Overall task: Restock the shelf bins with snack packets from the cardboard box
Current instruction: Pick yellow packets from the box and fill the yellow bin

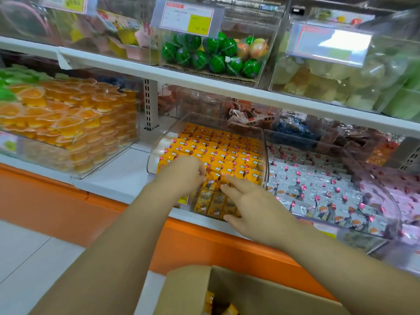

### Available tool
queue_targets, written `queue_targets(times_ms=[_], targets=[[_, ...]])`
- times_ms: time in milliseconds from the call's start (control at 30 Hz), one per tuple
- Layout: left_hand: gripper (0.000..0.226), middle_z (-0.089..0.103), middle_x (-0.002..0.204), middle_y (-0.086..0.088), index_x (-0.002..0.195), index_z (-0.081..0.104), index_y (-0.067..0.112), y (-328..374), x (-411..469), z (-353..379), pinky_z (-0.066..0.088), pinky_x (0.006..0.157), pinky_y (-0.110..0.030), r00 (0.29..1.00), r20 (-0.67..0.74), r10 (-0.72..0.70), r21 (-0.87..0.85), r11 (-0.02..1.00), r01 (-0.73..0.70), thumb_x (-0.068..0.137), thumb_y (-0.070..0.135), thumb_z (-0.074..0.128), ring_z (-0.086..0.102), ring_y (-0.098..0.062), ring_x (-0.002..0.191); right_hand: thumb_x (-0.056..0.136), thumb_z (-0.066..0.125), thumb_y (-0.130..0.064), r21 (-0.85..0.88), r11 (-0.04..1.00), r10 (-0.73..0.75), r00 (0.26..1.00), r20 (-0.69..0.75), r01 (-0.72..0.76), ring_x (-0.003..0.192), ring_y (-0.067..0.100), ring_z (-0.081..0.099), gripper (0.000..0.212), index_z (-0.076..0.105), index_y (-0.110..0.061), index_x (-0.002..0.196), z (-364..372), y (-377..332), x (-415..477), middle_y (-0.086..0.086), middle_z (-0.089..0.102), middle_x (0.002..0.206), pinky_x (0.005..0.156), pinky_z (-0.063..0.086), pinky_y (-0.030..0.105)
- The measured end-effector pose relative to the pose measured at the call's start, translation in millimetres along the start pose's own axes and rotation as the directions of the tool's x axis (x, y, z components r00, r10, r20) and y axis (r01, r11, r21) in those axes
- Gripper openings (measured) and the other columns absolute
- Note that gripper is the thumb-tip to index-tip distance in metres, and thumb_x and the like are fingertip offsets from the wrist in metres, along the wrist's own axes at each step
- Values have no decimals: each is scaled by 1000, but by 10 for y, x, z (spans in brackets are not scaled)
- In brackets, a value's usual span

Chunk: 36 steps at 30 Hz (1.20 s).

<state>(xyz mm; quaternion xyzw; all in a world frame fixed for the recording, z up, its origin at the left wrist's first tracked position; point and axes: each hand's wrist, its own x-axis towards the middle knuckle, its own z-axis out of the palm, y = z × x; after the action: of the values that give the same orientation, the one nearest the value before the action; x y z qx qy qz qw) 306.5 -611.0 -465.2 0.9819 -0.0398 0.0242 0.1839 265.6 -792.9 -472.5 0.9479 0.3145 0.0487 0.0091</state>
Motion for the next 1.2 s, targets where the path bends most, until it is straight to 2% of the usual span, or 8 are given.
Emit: queue_targets(times_ms=[167, 300, 467, 600, 867, 1033, 1133, 1200], targets=[[18, 69, 96, 6, 105, 67, 24, 209, -445, 168, 51, 73, -34, 886, -456, 81, -189, 964, -185, 95, 21, 52, 62, -15, 87, 87, 54, -31, 164, 984, -25, 972, -232, 65, 120, 18, 52, 41, 58, -22, 127, 52, -10, -483, -4, 55, 132, 99, 45, 38], [16, 69, 90, 9, 99, 68, 23, 490, -881, 527, 52, 67, -33, 848, -514, 131, -269, 914, -304, 92, 18, 55, 62, -10, 78, 89, 48, -31, 328, 941, 26, 949, -314, 83, 104, 14, 58, 32, 66, -19, 112, 227, 92, -1019, -6, 65, 110, 92, 44, 26], [16, 68, 91, 12, 101, 66, 26, 729, -1123, 1157, 53, 71, -36, 935, -320, 154, -323, 910, -260, 93, 20, 54, 62, -7, 84, 89, 52, -27, 463, 884, 206, 942, -266, -63, 95, 5, 56, 22, 69, -21, 101, 735, 279, -1783, -11, 66, 97, 83, 43, 18], [16, 69, 94, 11, 98, 65, 31, 796, -1181, 1808, 53, 75, -38, 989, -117, 92, -365, 922, -129, 92, 25, 52, 64, -11, 88, 91, 60, -23, 583, 728, 450, 893, -9, -361, 99, 4, 58, 24, 63, -30, 113, 1236, 606, -2230, -18, 59, 106, 91, 46, 21], [18, 68, 105, 5, 103, 66, 23, 764, -1365, 2953, 51, 86, -32, 971, 208, -120, -362, 913, 191, 95, 16, 52, 63, -13, 98, 93, 58, -25, 354, 370, 520, 507, 687, -859, 123, 24, 48, 43, 49, -7, 131, 2292, 1084, -2811, 9, 56, 128, 97, 35, 25], [23, 59, 116, -5, 111, 64, 20, 638, -1419, 3272, 49, 85, -35, 936, 287, -202, -213, 939, 268, 92, 13, 55, 59, -23, 99, 93, 58, -25, 230, 306, 533, 367, 762, -924, 123, 30, 47, 45, 46, -6, 132, 2786, 1126, -2802, 16, 50, 134, 94, 36, 27], [29, 47, 130, -2, 121, 60, 20, 534, -1468, 3411, 45, 88, -28, 885, 368, -284, -144, 923, 356, 93, 15, 55, 54, -19, 106, 84, 67, -34, 181, 180, 583, 253, 772, -967, 113, 35, 52, 66, 35, -10, 136, 3073, 1136, -2780, 20, 49, 128, 91, 44, 34], [33, 47, 132, -2, 127, 55, 21, 455, -1478, 3506, 47, 86, -26, 819, 456, -349, -112, 890, 442, 94, 18, 54, 55, -18, 108, 82, 66, -38, 116, 212, 601, 223, 768, -970, 116, 39, 49, 76, 25, -9, 139, 3185, 1130, -2733, 23, 49, 127, 94, 44, 38]])
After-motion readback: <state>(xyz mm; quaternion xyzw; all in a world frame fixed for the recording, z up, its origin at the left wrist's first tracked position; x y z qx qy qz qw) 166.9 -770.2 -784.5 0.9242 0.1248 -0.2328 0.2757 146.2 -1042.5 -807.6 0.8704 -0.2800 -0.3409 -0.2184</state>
